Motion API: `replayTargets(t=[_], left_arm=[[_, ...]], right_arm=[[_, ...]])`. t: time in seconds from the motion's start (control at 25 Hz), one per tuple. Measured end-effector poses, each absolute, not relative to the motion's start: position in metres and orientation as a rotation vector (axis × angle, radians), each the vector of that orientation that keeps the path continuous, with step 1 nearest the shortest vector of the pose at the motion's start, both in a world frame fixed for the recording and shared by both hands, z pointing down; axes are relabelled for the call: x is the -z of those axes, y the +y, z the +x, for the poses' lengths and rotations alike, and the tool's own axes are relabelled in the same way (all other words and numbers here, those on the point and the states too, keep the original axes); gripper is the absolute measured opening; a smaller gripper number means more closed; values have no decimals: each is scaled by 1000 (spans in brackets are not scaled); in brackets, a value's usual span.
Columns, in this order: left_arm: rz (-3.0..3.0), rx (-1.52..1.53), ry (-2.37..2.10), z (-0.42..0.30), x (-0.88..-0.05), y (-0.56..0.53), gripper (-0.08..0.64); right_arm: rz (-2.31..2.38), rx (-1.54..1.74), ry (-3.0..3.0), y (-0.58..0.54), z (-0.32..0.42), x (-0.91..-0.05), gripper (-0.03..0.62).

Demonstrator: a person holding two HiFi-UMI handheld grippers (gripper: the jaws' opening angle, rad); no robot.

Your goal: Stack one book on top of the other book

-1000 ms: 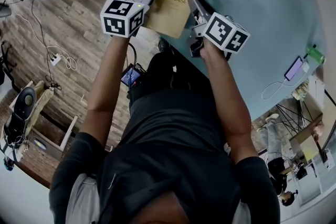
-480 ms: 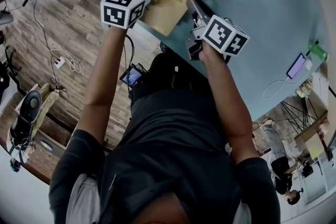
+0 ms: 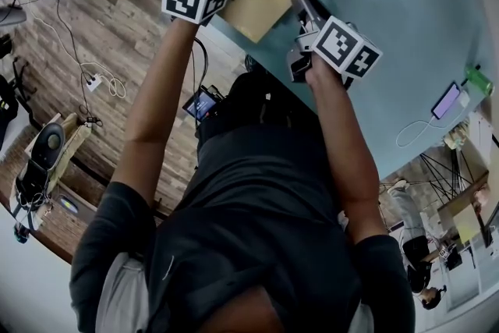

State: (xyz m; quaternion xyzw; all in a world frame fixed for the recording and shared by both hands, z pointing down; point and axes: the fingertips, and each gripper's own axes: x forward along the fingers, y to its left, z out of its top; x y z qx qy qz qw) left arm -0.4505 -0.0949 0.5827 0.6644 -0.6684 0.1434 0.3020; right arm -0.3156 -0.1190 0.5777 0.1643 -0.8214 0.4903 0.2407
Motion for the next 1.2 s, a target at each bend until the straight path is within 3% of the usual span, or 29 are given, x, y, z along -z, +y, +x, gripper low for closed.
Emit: replayTargets(t=[0.56, 1.2], left_arm=[[1833, -380, -1830, -448, -524, -77, 192], [1894, -339, -2078, -419, -384, 46, 192]], right_arm=[[469, -1131, -2411, -142, -300, -529, 86], [249, -474, -2866, -105, -293, -331, 70]])
